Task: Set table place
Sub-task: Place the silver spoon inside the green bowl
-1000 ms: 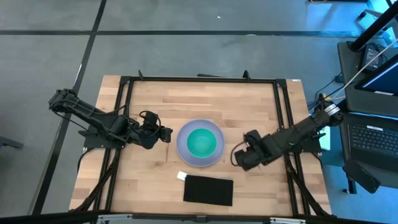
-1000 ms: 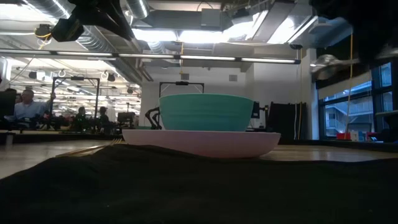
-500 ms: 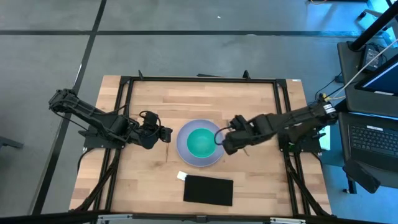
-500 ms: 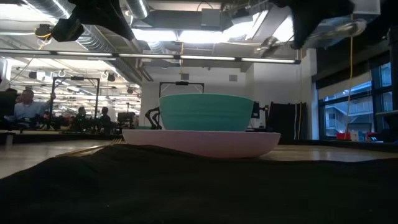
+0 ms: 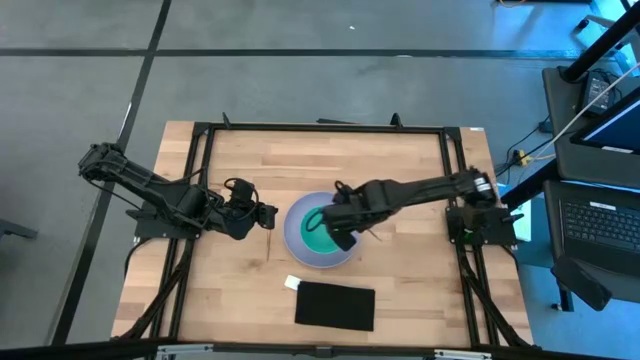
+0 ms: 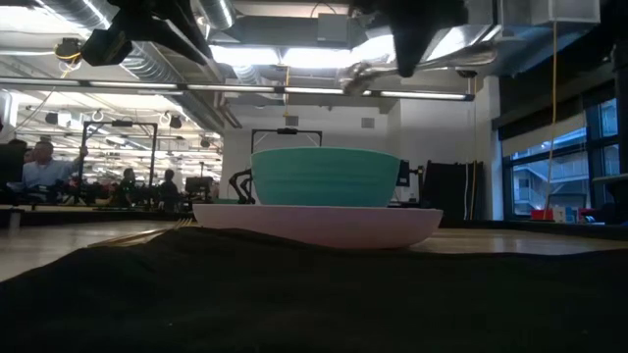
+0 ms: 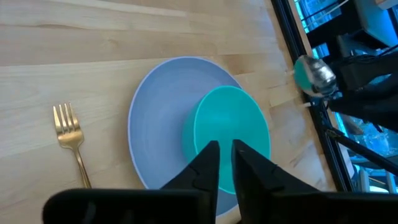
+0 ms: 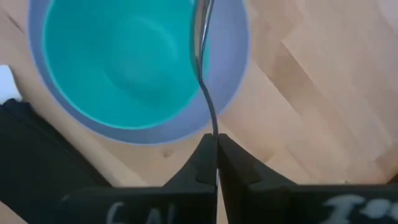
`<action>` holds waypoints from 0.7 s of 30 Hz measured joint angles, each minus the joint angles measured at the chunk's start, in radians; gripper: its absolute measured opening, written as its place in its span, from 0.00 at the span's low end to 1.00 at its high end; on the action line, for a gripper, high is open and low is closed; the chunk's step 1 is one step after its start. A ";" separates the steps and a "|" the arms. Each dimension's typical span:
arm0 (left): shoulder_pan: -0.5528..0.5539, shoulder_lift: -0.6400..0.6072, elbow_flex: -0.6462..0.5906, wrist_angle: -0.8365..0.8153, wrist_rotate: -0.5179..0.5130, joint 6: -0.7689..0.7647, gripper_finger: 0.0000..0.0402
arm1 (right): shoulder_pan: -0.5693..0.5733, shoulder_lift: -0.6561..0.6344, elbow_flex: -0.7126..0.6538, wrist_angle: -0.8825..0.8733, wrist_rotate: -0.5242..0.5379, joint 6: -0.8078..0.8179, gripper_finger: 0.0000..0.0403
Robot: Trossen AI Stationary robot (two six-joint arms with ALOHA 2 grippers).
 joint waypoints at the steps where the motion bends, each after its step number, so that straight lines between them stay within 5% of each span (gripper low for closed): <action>1: 0.000 0.000 0.000 0.000 0.000 0.000 0.10 | 0.000 0.021 0.024 -0.009 -0.006 -0.006 0.01; 21: 0.000 0.000 0.000 0.000 0.000 0.000 0.18 | -0.030 0.227 0.123 0.015 -0.124 -0.067 0.01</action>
